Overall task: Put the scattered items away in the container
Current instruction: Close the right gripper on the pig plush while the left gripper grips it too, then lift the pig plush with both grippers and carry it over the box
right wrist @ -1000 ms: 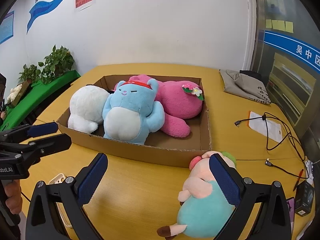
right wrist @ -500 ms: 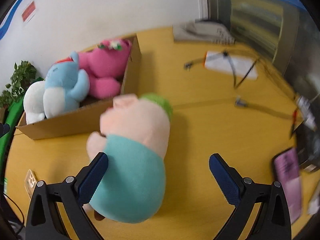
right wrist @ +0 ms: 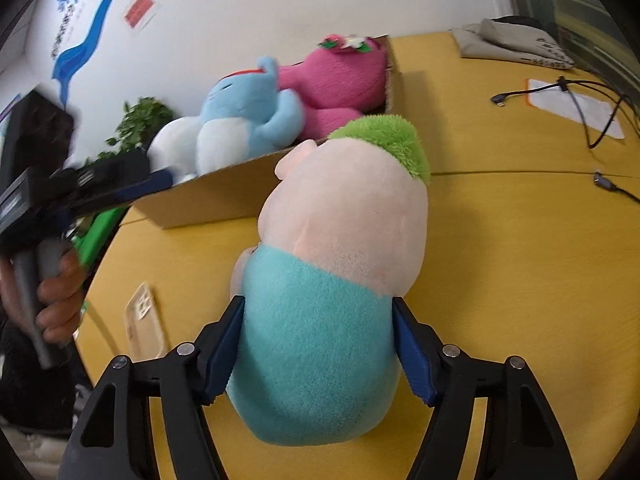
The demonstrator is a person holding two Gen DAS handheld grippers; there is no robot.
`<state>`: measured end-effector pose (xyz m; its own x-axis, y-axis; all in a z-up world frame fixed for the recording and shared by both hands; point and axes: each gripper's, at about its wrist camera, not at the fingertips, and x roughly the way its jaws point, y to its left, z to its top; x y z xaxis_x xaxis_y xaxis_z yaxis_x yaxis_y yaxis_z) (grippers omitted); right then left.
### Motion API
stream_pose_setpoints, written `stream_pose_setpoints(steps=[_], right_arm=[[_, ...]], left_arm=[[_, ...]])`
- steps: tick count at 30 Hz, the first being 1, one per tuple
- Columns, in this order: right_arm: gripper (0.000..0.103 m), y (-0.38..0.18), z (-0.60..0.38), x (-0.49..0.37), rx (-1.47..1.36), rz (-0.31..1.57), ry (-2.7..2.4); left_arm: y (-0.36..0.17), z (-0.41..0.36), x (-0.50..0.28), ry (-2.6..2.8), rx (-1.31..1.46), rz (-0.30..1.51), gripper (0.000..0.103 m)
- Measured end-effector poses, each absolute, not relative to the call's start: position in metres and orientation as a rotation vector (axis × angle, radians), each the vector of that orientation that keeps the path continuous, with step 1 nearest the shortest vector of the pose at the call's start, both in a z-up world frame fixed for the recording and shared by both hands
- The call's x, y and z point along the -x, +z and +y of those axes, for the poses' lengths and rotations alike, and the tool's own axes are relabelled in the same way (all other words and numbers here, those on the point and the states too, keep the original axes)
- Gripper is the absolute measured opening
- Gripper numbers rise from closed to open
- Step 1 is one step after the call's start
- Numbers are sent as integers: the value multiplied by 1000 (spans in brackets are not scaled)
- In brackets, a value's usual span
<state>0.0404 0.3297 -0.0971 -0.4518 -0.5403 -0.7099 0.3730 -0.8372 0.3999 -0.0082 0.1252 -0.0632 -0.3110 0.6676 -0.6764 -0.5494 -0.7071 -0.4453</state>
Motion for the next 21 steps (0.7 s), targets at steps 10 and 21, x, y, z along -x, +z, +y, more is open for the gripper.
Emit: stream_pose_setpoints(steps=[10, 21], right_arm=[[70, -102, 324, -75, -1125, -268, -2144], [69, -23, 302, -22, -848, -250, -2147]], left_arm=[[-110, 175, 3, 1874, 1273, -89, 65], [21, 162, 55, 2118, 1080, 67, 61]])
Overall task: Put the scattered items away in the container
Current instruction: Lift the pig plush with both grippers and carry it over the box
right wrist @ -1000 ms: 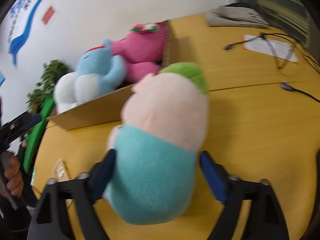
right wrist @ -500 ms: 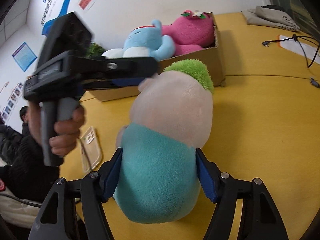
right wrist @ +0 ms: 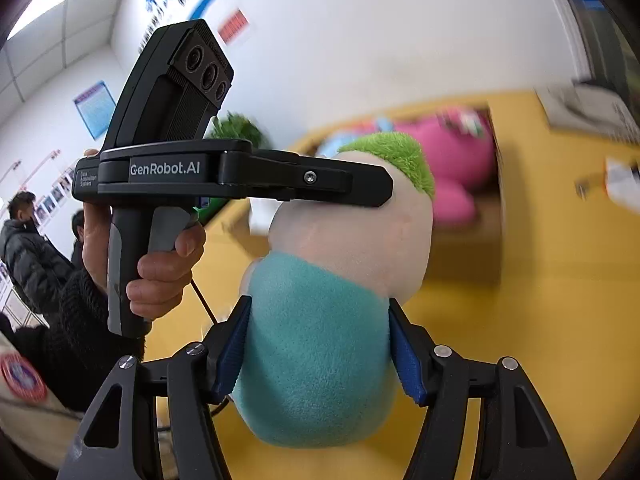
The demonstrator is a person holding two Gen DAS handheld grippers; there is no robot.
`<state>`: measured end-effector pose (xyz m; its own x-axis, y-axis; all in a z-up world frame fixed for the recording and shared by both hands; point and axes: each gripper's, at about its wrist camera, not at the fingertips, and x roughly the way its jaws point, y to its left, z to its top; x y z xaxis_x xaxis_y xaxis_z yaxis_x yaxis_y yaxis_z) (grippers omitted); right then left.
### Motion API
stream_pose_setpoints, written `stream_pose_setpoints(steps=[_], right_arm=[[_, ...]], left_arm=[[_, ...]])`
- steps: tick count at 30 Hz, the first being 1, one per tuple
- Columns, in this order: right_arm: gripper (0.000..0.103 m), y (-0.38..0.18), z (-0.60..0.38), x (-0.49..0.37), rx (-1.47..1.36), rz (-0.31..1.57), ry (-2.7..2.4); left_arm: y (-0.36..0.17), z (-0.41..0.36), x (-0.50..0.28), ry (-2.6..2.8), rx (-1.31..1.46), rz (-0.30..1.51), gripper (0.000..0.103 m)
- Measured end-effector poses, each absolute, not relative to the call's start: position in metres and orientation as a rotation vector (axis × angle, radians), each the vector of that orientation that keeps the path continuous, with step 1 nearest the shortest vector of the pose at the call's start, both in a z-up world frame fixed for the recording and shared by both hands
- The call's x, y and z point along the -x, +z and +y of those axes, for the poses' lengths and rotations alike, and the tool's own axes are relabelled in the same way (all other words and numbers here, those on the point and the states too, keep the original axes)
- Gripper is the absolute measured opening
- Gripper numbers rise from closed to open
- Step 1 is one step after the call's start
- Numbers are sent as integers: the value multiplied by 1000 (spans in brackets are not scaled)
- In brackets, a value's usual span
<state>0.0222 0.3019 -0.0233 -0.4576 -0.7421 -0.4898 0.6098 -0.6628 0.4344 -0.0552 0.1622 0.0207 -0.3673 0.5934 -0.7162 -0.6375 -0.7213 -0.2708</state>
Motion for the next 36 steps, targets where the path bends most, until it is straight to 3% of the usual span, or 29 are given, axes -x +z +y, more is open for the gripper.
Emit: stream_pose_setpoints(steps=[5, 9, 14, 18, 21, 26, 29, 31, 34, 36], right_arm=[[69, 2, 289, 59, -734, -347, -2149], [69, -24, 284, 112, -783, -397, -2167], [70, -66, 298, 128, -946, -476, -2185], [69, -45, 298, 112, -918, -259, -2340], [57, -21, 289, 96, -902, -31, -2420], [46, -11, 265, 81, -871, -24, -2268], [32, -33, 257, 92, -961, -9, -2274], [14, -49, 260, 100, -1041, -20, -2264], [14, -71, 269, 102, -1113, -36, -2282], [13, -68, 277, 101, -1108, -92, -2280]], left_arm=[[46, 174, 126, 2227, 1054, 156, 60], [5, 190, 181, 2182, 1189, 151, 59], [-52, 212, 196, 2098, 1264, 135, 58], [-66, 226, 196, 2100, 1257, 167, 58], [-71, 221, 206, 2060, 1281, 78, 58], [-71, 225, 210, 2030, 1292, 104, 58], [-66, 221, 211, 2031, 1309, 134, 58], [-54, 208, 210, 2035, 1285, 101, 57], [-31, 189, 205, 2086, 1197, 63, 54], [-36, 192, 204, 2107, 1214, 139, 53]])
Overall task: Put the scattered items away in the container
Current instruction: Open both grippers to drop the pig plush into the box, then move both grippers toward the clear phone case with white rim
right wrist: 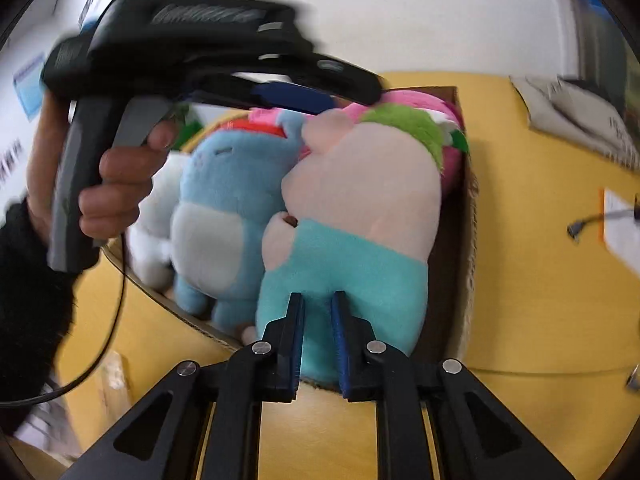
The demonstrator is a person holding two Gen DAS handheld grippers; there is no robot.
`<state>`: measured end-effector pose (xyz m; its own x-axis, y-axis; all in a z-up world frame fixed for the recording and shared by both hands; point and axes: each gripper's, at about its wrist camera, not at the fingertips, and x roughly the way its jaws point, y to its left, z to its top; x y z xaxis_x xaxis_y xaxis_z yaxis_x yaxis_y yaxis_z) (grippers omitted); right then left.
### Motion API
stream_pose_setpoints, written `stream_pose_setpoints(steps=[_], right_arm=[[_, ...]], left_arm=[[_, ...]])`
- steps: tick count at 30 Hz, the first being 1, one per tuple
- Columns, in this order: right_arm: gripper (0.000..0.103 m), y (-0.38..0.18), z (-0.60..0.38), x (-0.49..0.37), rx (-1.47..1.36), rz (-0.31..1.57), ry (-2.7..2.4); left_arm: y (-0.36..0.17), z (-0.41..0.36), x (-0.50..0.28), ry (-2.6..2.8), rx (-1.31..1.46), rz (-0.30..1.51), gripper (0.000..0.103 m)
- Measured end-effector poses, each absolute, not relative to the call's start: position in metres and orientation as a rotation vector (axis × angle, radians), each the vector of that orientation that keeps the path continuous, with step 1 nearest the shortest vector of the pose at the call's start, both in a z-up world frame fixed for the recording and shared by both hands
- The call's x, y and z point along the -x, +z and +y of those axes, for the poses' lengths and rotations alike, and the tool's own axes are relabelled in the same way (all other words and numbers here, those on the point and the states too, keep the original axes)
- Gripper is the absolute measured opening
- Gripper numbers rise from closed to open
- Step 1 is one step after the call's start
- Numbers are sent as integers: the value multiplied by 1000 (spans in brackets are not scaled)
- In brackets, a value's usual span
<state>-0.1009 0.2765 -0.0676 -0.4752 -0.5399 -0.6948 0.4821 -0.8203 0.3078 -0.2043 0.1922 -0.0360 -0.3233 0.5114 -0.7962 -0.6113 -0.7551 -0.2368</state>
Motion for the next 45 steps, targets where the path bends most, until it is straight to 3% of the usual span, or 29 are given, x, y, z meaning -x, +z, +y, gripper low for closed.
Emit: stream_pose_setpoints(steps=[5, 8, 9, 10, 12, 17, 19, 21, 24, 30, 37, 45], right_arm=[[14, -64, 274, 99, -1128, -15, -2324], [22, -62, 283, 95, -1141, -43, -2346], [39, -61, 284, 92, -1141, -48, -2349], [65, -58, 285, 89, -1139, -57, -2352], [96, -51, 288, 79, -1127, -85, -2382], [101, -29, 300, 56, -1017, -163, -2459], [102, -19, 302, 41, -992, -152, -2489], [103, -10, 297, 23, -981, -73, -2530], [103, -5, 288, 1, -994, 39, -2597], [103, -12, 279, -35, -1043, 2, -2678], [103, -12, 257, -69, -1052, 62, -2704], [103, 0, 234, -96, -1000, 150, -2705]], left_arm=[[-68, 213, 207, 2089, 1256, 226, 52], [-80, 221, 210, 2089, 1261, 247, 53], [-82, 224, 209, 2094, 1257, 260, 53], [-81, 225, 209, 2100, 1264, 259, 53], [-75, 225, 209, 2113, 1283, 237, 53], [-21, 191, 178, 2149, 1159, 110, 51], [8, 166, 149, 2169, 1072, 78, 59], [33, 136, 111, 2238, 988, 98, 79], [47, 93, 52, 2323, 917, 157, 79], [11, 19, -38, 2458, 1033, 233, 79], [-27, -14, -84, 2472, 1110, 55, 79], [-30, -20, -100, 2477, 1065, 11, 79]])
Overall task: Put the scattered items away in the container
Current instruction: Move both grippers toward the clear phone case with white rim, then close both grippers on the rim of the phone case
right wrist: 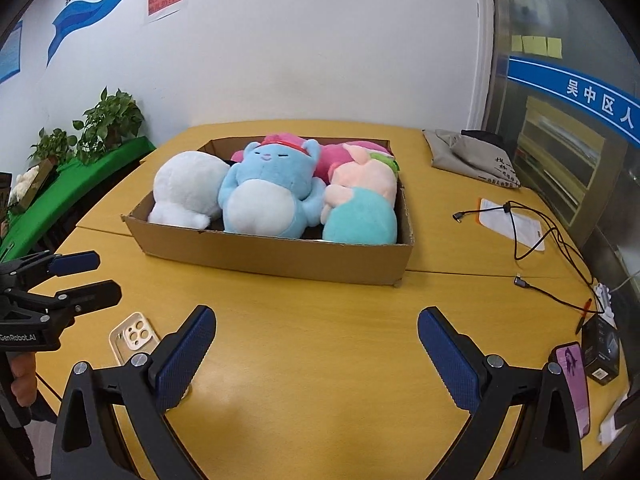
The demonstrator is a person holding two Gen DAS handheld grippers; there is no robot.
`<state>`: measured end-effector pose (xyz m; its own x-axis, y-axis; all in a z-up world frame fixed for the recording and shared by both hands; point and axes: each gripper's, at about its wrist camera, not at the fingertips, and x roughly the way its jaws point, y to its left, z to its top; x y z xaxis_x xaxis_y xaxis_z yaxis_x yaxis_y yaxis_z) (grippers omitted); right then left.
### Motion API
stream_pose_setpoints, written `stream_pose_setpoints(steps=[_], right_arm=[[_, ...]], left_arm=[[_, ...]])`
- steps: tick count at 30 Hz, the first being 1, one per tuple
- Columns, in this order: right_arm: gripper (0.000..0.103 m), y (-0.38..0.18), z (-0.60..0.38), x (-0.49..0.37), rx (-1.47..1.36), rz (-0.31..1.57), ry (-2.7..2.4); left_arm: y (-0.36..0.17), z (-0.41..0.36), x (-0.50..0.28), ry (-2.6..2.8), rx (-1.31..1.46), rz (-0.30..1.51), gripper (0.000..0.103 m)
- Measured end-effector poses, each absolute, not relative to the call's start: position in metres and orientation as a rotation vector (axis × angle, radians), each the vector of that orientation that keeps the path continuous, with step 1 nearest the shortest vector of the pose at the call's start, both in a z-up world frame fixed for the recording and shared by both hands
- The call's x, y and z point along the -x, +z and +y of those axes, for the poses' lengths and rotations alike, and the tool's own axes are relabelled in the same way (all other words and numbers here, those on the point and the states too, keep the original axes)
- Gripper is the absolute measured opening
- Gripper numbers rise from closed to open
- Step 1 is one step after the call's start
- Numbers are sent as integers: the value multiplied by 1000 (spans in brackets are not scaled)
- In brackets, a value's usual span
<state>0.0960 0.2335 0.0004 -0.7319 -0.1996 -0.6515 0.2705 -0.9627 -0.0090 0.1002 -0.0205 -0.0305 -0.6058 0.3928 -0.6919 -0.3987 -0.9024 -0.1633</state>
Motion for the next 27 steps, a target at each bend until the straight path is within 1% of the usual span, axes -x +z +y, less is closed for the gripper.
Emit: stream_pose_setpoints(steps=[7, 9, 12, 15, 18, 20, 21, 22, 23, 24, 26, 27], right_arm=[[103, -4, 225, -97, -1024, 139, -2695], [103, -15, 219, -97, -1064, 123, -2657], [103, -47, 195, -101, -1165, 114, -2532], [98, -83, 162, -108, -1243, 141, -2385], [89, -112, 141, -110, -1321, 202, -2330], [86, -124, 134, -109, -1355, 214, -2295], [83, -130, 131, -109, -1371, 220, -2277], [76, -135, 129, -109, -1386, 232, -2260], [73, -139, 127, -108, -1400, 245, -2247], [67, -141, 125, -108, -1406, 260, -2238], [58, -142, 122, -108, -1394, 301, -2241], [47, -142, 122, -107, -1385, 329, -2245]], left_arm=[[-39, -34, -98, 2477, 1083, 1, 79], [-48, -43, -96, 2477, 1107, -5, 79], [-67, -59, -89, 2463, 1183, -5, 79], [-95, -79, -78, 2449, 1293, -12, 79], [-121, -95, -70, 2431, 1382, -28, 78], [-134, -102, -68, 2410, 1422, -40, 78], [-141, -103, -68, 2397, 1441, -39, 76], [-145, -104, -68, 2387, 1452, -33, 73], [-150, -103, -69, 2371, 1467, -26, 63], [-155, -102, -70, 2345, 1489, -20, 45], [-158, -99, -74, 2342, 1489, 18, 37], [-158, -98, -76, 2333, 1496, 37, 28]])
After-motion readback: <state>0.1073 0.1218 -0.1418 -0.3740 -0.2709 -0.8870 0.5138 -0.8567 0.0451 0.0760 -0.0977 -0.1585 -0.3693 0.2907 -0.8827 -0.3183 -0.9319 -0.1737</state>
